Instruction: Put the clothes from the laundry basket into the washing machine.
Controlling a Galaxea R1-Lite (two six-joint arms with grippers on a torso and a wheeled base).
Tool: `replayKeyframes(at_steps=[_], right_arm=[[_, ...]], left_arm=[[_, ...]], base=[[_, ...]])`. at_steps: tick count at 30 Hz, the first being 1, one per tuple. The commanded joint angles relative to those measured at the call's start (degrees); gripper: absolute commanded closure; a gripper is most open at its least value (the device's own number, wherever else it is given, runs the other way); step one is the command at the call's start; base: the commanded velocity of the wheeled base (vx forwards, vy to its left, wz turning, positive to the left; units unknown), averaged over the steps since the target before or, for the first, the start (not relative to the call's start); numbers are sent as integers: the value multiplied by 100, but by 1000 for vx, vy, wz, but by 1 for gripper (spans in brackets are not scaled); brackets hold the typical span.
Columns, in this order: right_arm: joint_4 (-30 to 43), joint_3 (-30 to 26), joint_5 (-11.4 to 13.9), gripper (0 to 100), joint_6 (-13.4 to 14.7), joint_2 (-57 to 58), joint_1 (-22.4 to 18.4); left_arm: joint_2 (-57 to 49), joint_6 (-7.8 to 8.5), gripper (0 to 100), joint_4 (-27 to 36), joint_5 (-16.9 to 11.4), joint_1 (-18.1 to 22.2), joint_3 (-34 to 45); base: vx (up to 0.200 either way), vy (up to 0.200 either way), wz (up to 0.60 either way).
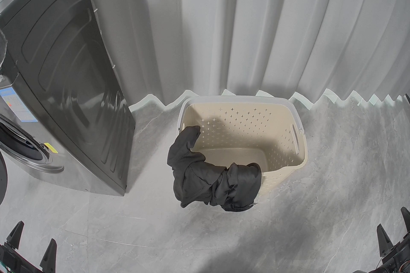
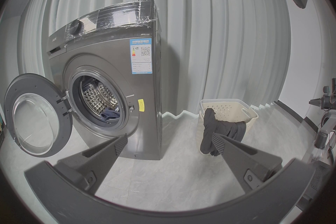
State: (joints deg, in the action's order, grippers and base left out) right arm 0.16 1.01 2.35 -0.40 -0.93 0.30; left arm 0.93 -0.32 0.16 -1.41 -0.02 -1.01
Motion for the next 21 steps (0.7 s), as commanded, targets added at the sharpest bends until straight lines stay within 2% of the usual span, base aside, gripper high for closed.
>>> replayKeyframes(at_steps=[1, 6, 7, 8, 11, 14, 17, 21], right_arm=[[-16, -92, -7, 0, 58, 93, 13], [-227, 92, 37, 0, 67, 93, 5], [-350, 690, 90, 0, 111, 49, 31], [-288, 989, 151, 0, 111, -162, 49], [116, 1428, 468, 0, 119, -1024, 154], [221, 1331, 837, 0, 128, -2228, 277], [107, 1244, 1030, 0, 128, -3168, 321], [-587, 1244, 1312, 0, 163, -4812, 576]], left_arm=[[-93, 5, 0, 2, 1, 2, 84], [-93, 23, 0, 2, -8, 2, 84], [-93, 40, 0, 2, -8, 2, 84], [-93, 49, 0, 2, -8, 2, 84], [-93, 58, 0, 2, -8, 2, 84], [-93, 58, 0, 2, -8, 2, 84], [-93, 49, 0, 2, -8, 2, 84], [-93, 40, 0, 2, -8, 11, 84]], base=[[0, 0, 0], [0, 0, 0], [0, 0, 0], [0, 0, 0], [0, 0, 0], [0, 0, 0], [0, 0, 0], [0, 0, 0]])
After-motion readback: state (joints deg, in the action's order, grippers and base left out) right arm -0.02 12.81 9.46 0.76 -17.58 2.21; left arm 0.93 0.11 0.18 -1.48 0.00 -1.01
